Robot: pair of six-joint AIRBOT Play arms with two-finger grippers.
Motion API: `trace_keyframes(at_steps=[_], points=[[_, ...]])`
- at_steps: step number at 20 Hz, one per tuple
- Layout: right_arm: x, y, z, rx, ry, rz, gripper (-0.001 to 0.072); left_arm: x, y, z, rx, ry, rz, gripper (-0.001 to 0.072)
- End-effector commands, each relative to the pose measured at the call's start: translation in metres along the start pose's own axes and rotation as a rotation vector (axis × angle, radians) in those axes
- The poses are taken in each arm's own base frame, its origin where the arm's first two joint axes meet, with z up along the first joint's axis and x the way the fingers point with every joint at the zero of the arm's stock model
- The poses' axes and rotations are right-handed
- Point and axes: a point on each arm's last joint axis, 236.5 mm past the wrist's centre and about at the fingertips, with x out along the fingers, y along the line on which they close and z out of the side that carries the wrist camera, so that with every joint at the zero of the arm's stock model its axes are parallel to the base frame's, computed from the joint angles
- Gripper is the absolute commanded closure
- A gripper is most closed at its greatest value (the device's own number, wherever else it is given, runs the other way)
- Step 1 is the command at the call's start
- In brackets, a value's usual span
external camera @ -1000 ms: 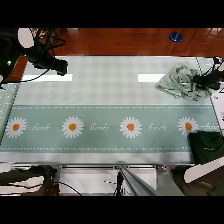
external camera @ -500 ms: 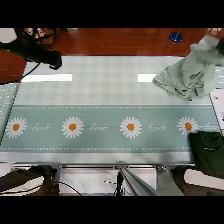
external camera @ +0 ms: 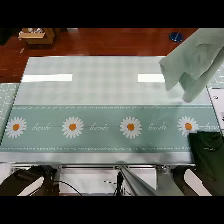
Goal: Fold the shirts.
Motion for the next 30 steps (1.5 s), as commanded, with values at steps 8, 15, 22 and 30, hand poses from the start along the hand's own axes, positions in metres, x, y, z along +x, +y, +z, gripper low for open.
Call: trace_keyframes(at_steps=[8,15,22,30], points=[[0.028,0.130,-0.174,-0.104,0.621,0.360,0.0689,-0.014,-0.026,-0.036,-0.048,0.126,-0.108,0.0013],[0.050,0.283,-0.437,-0.354,1.142,0.645,0.0615,-0.013,-0.026,-0.037,-0.047,0.128,-0.107,0.0013],[0.114,0.140,-0.334,-0.668,0.893,0.105,0.0227,0.009,-0.032,-0.086,-0.003,0.307,-0.122,0.0013],[0.028,-0.128,-0.216,-0.085,0.886,-0.372,0.0227,0.080,-0.062,-0.238,0.062,0.693,-0.219,0.0013]])
